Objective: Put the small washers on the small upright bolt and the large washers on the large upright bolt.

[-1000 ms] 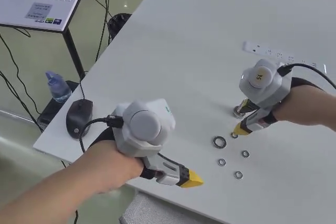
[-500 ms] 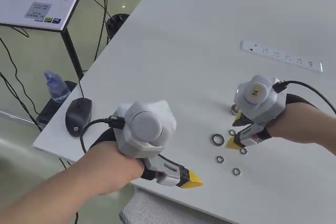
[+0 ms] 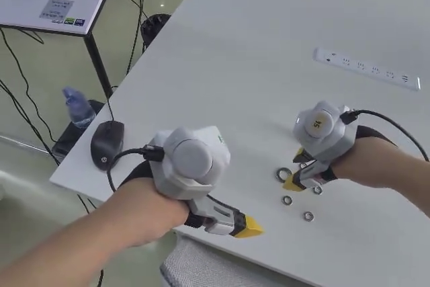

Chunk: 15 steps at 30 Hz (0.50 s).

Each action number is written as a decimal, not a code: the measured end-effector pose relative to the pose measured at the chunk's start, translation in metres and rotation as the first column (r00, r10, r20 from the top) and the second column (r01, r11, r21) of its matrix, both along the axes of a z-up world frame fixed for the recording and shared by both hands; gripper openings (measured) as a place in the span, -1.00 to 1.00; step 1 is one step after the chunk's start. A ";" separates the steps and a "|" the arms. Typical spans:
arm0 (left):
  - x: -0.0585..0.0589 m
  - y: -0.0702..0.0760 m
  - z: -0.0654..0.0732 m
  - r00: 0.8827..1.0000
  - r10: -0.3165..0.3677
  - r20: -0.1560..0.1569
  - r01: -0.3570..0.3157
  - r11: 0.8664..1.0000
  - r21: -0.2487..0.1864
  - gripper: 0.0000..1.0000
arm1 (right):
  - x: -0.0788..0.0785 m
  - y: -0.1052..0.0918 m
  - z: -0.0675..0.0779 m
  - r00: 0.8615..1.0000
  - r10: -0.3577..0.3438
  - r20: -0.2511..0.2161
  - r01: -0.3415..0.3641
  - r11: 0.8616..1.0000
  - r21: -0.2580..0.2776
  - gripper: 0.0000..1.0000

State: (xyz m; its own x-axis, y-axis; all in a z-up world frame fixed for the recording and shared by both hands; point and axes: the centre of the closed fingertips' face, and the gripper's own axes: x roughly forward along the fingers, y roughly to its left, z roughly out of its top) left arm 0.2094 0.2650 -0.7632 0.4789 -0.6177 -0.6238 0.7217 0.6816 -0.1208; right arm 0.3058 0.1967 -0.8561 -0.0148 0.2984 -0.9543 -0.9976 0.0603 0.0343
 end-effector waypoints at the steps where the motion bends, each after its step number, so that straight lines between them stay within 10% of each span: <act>1: -0.001 0.000 0.000 1.000 0.000 -0.002 0.000 1.000 0.000 0.81 | 0.001 0.000 -0.002 1.000 0.000 0.003 0.000 1.000 0.002 -0.19; 15: -0.008 0.005 -0.004 1.000 0.002 -0.016 -0.002 1.000 0.004 0.75 | 0.007 0.003 -0.019 0.999 -0.006 0.036 0.006 1.000 -0.015 -0.19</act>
